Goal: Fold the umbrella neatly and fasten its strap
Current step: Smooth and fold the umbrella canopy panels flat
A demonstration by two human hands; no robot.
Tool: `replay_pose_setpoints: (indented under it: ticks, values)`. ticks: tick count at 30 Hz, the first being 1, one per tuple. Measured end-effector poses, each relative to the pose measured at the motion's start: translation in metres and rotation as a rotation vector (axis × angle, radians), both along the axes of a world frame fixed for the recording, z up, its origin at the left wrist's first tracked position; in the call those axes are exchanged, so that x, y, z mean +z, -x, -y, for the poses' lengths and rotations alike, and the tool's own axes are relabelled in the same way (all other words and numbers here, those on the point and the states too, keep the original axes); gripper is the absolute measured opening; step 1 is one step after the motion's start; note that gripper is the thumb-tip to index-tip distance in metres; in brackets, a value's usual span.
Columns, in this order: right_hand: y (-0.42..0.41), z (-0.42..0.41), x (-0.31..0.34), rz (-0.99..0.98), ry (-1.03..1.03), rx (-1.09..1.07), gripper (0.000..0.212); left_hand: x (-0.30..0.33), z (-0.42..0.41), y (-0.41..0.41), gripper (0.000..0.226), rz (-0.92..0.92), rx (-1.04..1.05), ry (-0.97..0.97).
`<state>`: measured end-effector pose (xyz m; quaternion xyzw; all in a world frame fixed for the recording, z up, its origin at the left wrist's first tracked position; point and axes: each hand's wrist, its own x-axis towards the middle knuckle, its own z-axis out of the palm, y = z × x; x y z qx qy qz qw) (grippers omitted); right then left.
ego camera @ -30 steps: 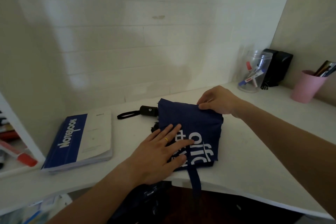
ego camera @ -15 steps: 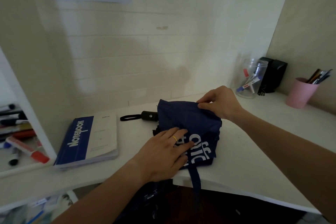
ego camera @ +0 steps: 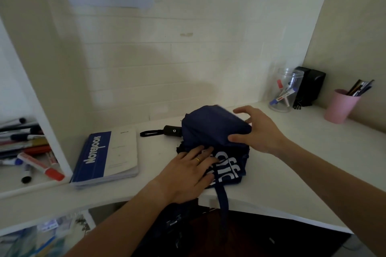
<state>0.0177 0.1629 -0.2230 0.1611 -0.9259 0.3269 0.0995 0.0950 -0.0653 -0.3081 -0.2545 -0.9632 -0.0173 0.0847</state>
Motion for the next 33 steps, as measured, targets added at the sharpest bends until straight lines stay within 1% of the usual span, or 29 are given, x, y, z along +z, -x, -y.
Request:
replay_pose_setpoints:
  ticks: [1,2,3,5,7,8,9,11,13,14,18,21,22,23,26,27,28,29,31,33]
  values:
    - [0.002,0.001,0.001,0.014,-0.041,-0.029,0.082,-0.001,0.001,0.000,0.054,-0.012,-0.003,-0.004]
    - [0.002,0.003,0.002,0.026,-0.063,-0.045,0.085,-0.001,0.001,-0.001,0.053,-0.024,-0.005,-0.006]
    - [0.001,0.004,0.003,0.024,-0.065,-0.057,0.084,0.000,0.001,-0.002,0.053,-0.041,-0.008,-0.007]
    - [-0.005,0.007,0.007,-0.025,-0.037,-0.036,0.071,0.001,0.001,-0.004,0.054,-0.069,-0.010,-0.007]
    - [-0.015,0.010,0.010,-0.068,0.043,0.042,0.050,0.000,0.002,-0.005,0.054,-0.075,-0.008,-0.010]
    - [-0.021,0.012,0.011,-0.090,0.076,0.083,0.045,-0.002,0.003,-0.006,0.054,-0.087,-0.011,-0.012]
    - [-0.027,0.013,0.011,-0.114,0.093,0.117,0.046,-0.005,0.003,-0.008,0.053,-0.110,-0.013,-0.020]
    - [-0.038,0.015,0.005,-0.158,0.094,0.167,0.059,-0.008,0.002,-0.011,0.052,-0.150,-0.008,-0.074]
    - [-0.047,0.013,-0.008,-0.206,0.048,0.170,0.072,-0.009,0.001,-0.015,0.049,-0.150,0.016,-0.177]
    - [-0.051,0.011,-0.015,-0.232,0.017,0.162,0.071,-0.010,0.001,-0.016,0.046,-0.138,0.038,-0.230]
    - [-0.065,0.000,-0.044,-0.362,-0.129,0.182,0.035,-0.013,0.006,-0.024,0.040,-0.186,0.061,-0.329]
    - [-0.074,-0.004,-0.062,-0.435,-0.276,0.179,0.028,-0.014,0.012,-0.027,0.029,-0.217,0.120,-0.434]
    - [-0.076,-0.004,-0.066,-0.453,-0.293,0.183,0.027,-0.012,0.013,-0.028,0.021,-0.179,0.186,-0.499]
    - [-0.077,-0.005,-0.069,-0.462,-0.292,0.190,0.025,-0.009,0.014,-0.029,0.017,-0.112,0.262,-0.606]
    - [-0.078,-0.008,-0.075,-0.485,-0.279,0.223,0.020,0.007,0.014,-0.032,0.032,0.070,0.442,-1.099]
    - [-0.079,-0.009,-0.076,-0.492,-0.286,0.240,0.019,0.013,0.012,-0.033,0.033,0.111,0.475,-1.237]
    - [-0.078,-0.009,-0.077,-0.500,-0.294,0.261,0.019,0.015,0.011,-0.032,0.031,0.129,0.487,-1.310]
    - [-0.078,-0.010,-0.078,-0.505,-0.296,0.282,0.019,0.017,0.010,-0.031,0.031,0.121,0.481,-1.293]
    - [-0.077,-0.012,-0.079,-0.508,-0.281,0.303,0.022,0.012,0.012,-0.028,0.040,0.100,0.443,-1.142]
    - [-0.077,-0.014,-0.079,-0.509,-0.267,0.279,0.029,0.006,0.016,-0.023,0.033,0.094,0.410,-1.032]
